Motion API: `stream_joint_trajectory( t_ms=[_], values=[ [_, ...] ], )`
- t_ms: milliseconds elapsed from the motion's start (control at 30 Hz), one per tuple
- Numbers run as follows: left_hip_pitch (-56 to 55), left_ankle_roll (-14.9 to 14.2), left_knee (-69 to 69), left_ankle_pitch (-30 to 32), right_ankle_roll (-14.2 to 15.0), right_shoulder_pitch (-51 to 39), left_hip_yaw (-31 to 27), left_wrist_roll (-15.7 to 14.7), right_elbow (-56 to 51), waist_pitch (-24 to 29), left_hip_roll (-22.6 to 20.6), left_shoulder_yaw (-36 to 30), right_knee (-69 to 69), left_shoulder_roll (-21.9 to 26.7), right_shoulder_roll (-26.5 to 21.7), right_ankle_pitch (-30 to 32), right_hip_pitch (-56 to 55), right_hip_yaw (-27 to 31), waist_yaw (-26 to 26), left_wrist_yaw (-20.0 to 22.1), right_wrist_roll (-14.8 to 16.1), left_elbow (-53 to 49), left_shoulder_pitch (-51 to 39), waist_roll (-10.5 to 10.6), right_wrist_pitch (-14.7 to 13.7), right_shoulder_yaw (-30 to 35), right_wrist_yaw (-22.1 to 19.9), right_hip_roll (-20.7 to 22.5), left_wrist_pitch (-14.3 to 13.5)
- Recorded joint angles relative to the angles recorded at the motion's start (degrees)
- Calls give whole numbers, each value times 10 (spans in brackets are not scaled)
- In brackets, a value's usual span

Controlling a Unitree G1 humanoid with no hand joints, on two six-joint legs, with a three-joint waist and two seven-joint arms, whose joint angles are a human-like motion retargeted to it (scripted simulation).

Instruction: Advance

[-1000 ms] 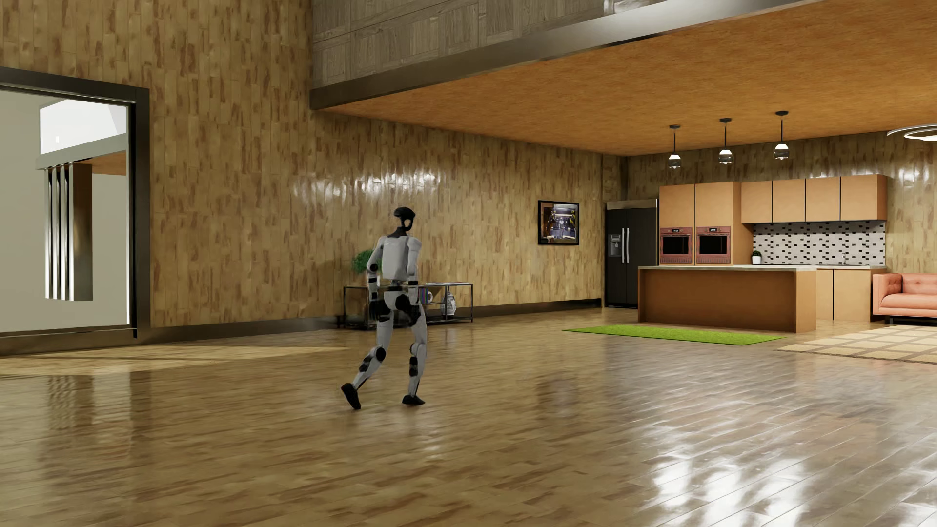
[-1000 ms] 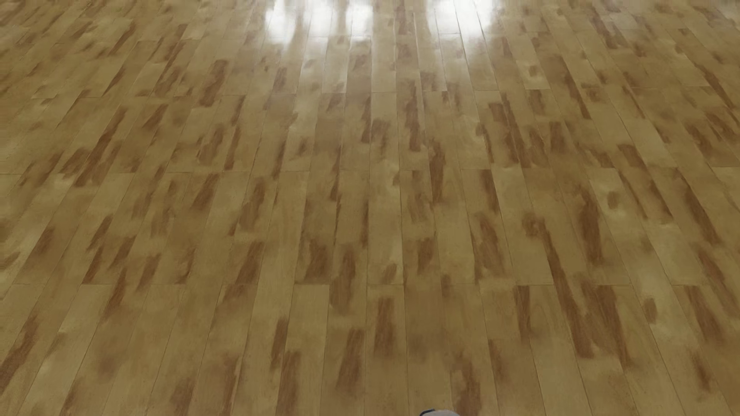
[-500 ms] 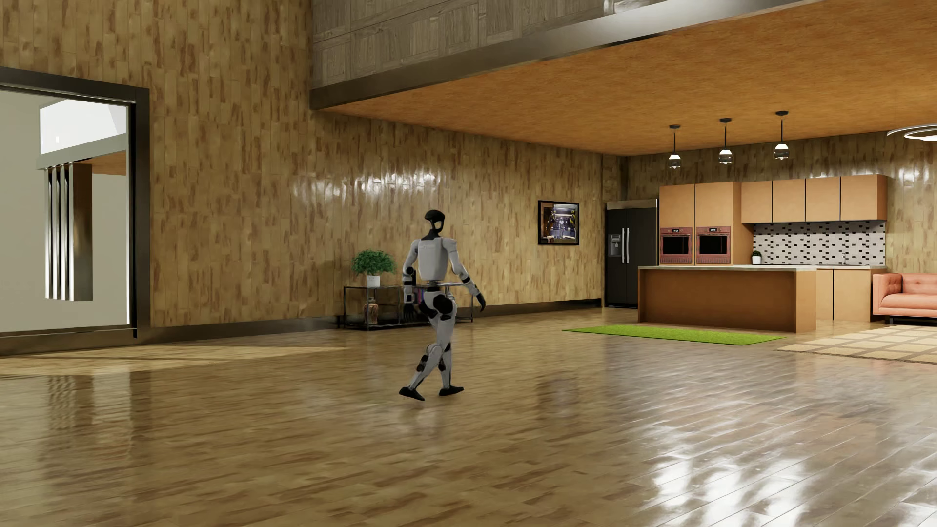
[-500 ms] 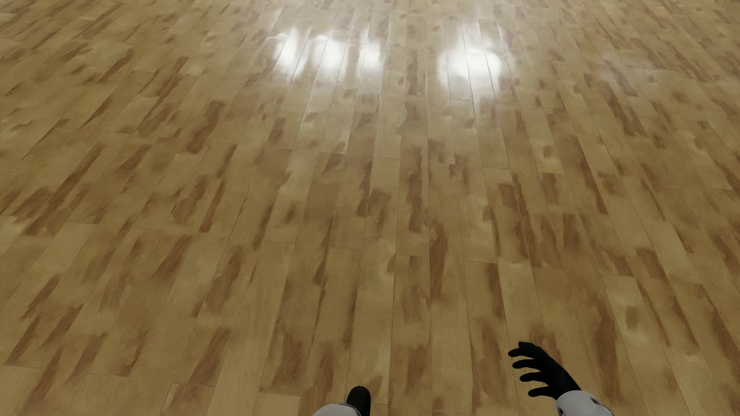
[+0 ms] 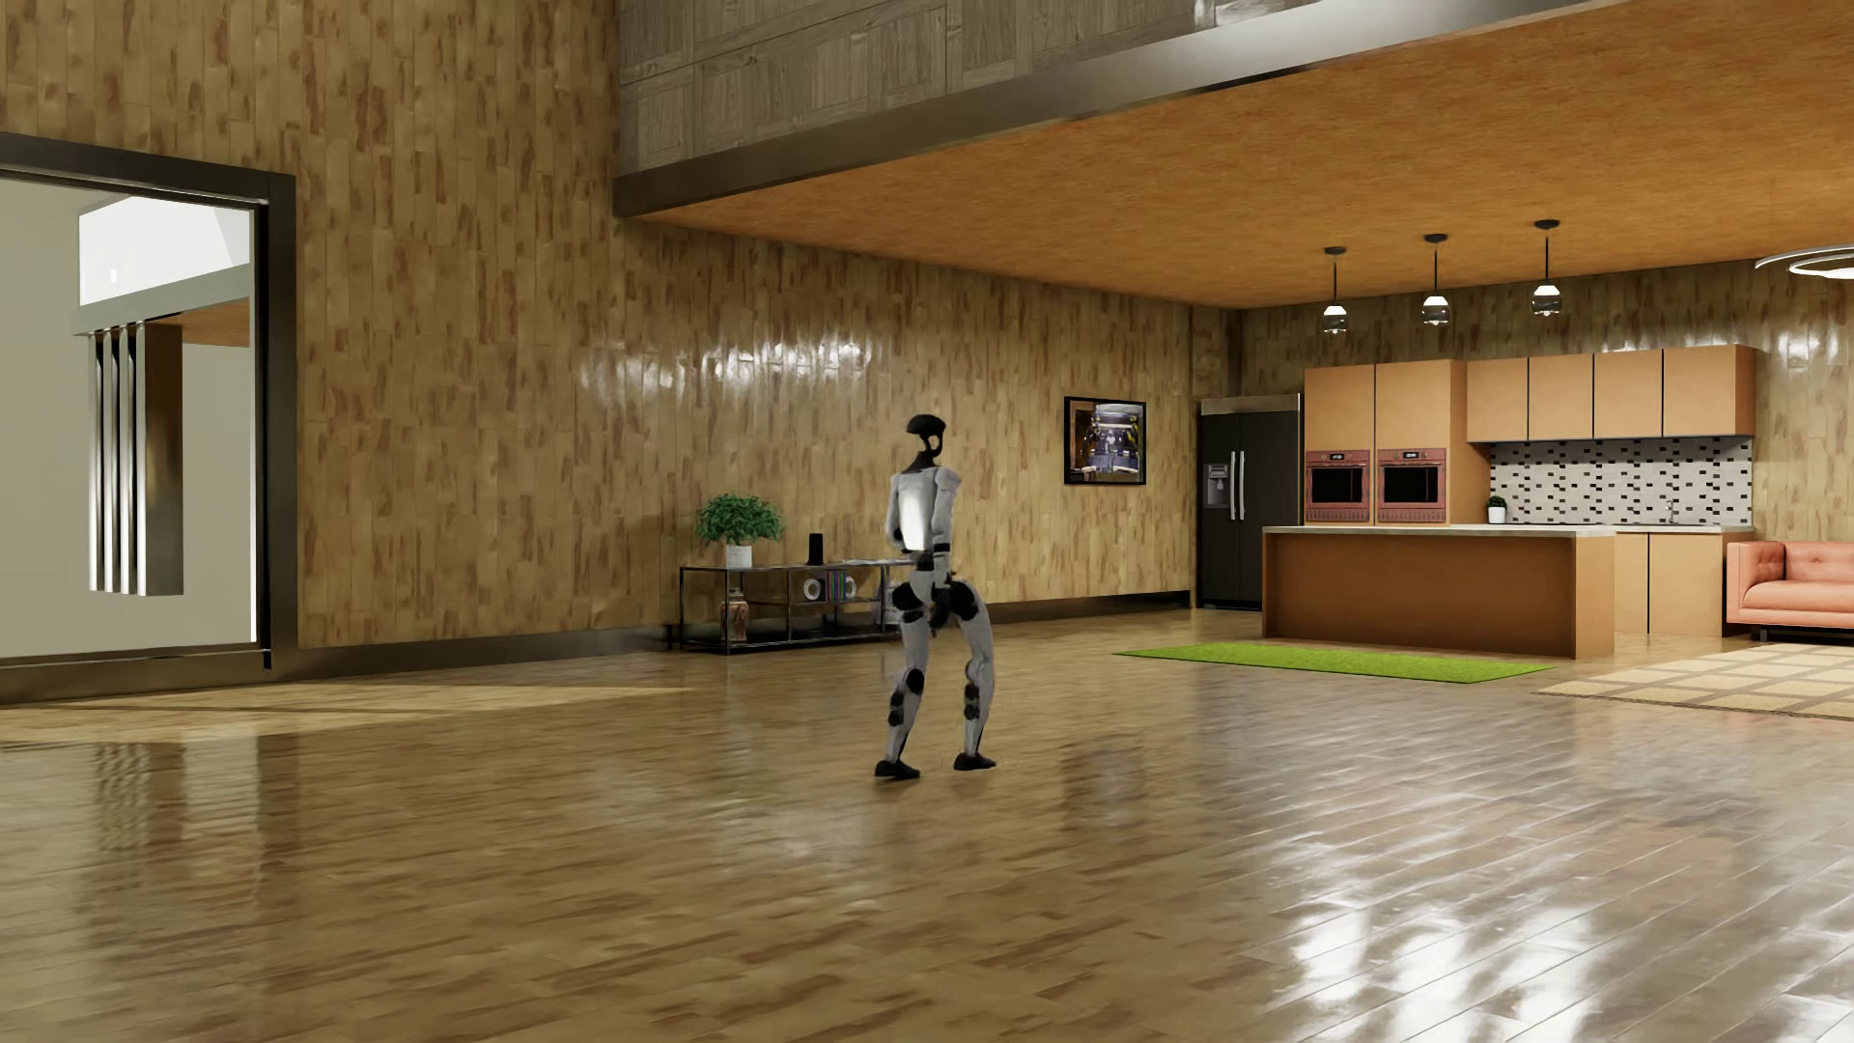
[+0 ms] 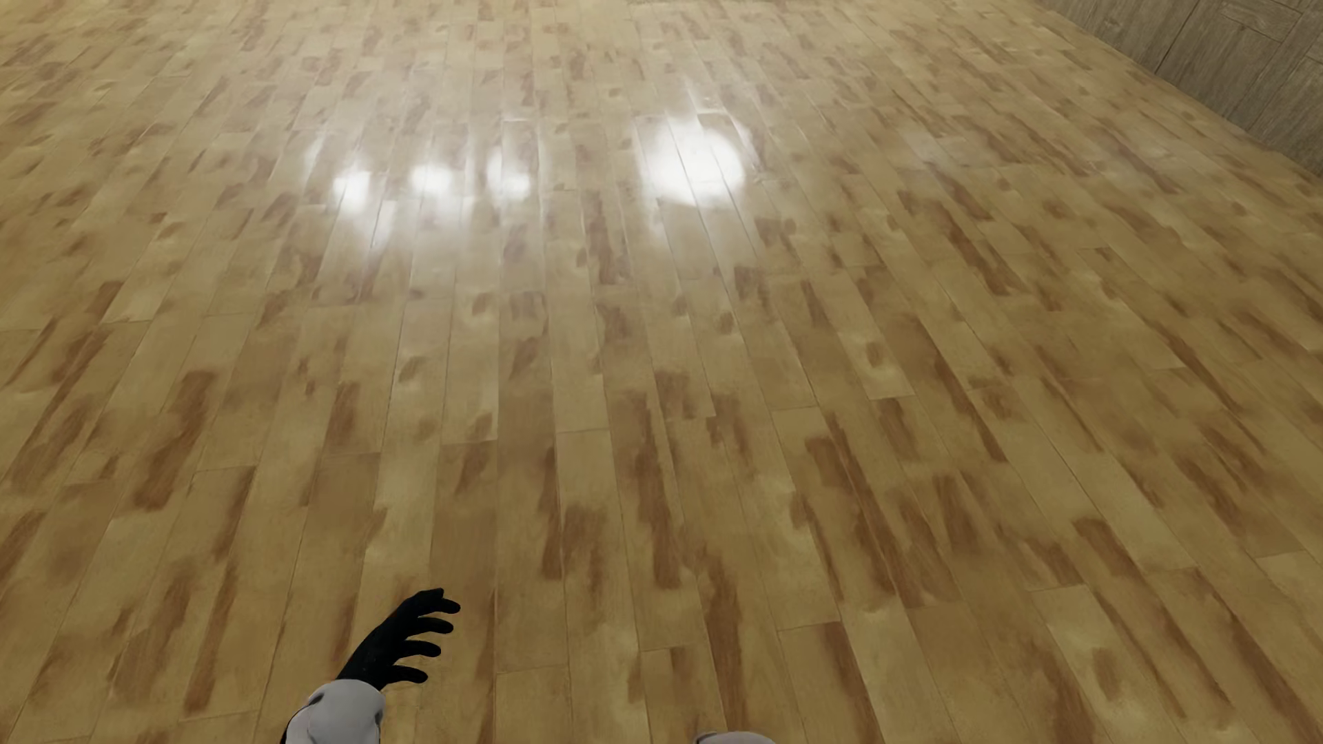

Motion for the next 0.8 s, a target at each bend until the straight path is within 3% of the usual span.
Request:
stream_joint_trajectory(
  t_ms=[67, 133, 200, 267, 333, 367, 433, 500, 567, 667, 733, 800],
  values=[
    [30, 0, 3, -13, 0, -2, 0, 0, 3, -1, 6, -18, -134, -5, 10, -2, 12, 0, -15, 0, 0, -17, -1, -4, 0, 16, 0, -14, 0],
    [52, 0, 16, -8, 0, -15, 0, 0, -1, -4, 16, -57, -168, -16, 15, 8, 20, 0, -19, 0, 0, -13, 13, -4, 0, 25, 0, -24, 0],
    [70, 0, 42, 28, 0, -33, 0, 0, -18, -10, 35, -96, -127, -34, 14, 88, 26, 0, -10, 0, 0, 16, 50, 13, 0, -7, 0, -18, 0],
    [61, 0, 110, 119, 0, -49, 0, 0, -54, -19, 56, -130, -92, -51, 4, 126, 46, 0, 17, 0, 0, 79, 106, 41, 0, -59, 0, 7, 0],
    [-3, 0, 251, 232, 0, -67, 0, 0, -107, -19, 74, -175, -83, -56, -17, 86, 99, 0, 45, 0, 0, 169, 153, 63, 0, -100, 0, 30, 0],
    [-52, 0, 340, 254, 0, -80, 0, 0, -129, -15, 82, -195, -88, -53, -29, 61, 130, 0, 56, 0, 0, 210, 171, 72, 0, -117, 0, 42, 0],
    [-155, 0, 498, 226, 0, -117, 0, 0, -146, -7, 82, -208, -99, -44, -52, 23, 185, 0, 85, 0, 0, 269, 204, 83, 0, -155, 0, 61, 0],
    [-239, 0, 536, 202, 0, -160, 0, 0, -142, -2, 72, -198, -108, -31, -71, -1, 231, 0, 126, 0, 0, 297, 235, 84, 0, -187, 0, 70, 0],
    [-289, 0, 434, 213, 0, -191, 0, 0, -150, 1, 63, -191, -116, -23, -87, -22, 274, 0, 164, 0, 0, 297, 261, 89, 0, -210, 0, 75, 0],
    [-304, 0, 167, 221, 0, -209, 0, 0, -193, -4, 61, -170, -137, -28, -109, -66, 337, 0, 207, 0, 0, 261, 292, 102, 0, -223, 0, 84, 0],
    [-301, 0, 32, 160, 0, -212, 0, 0, -217, -17, 71, -155, -143, -48, -117, -101, 364, 0, 226, 0, 0, 231, 308, 113, 0, -226, 0, 90, 0],
    [-301, 0, -17, 86, 0, -212, 0, 0, -221, -29, 87, -160, -136, -70, -108, -121, 374, 0, 234, 0, 0, 223, 307, 117, 0, -230, 0, 90, 0]
  ],
)
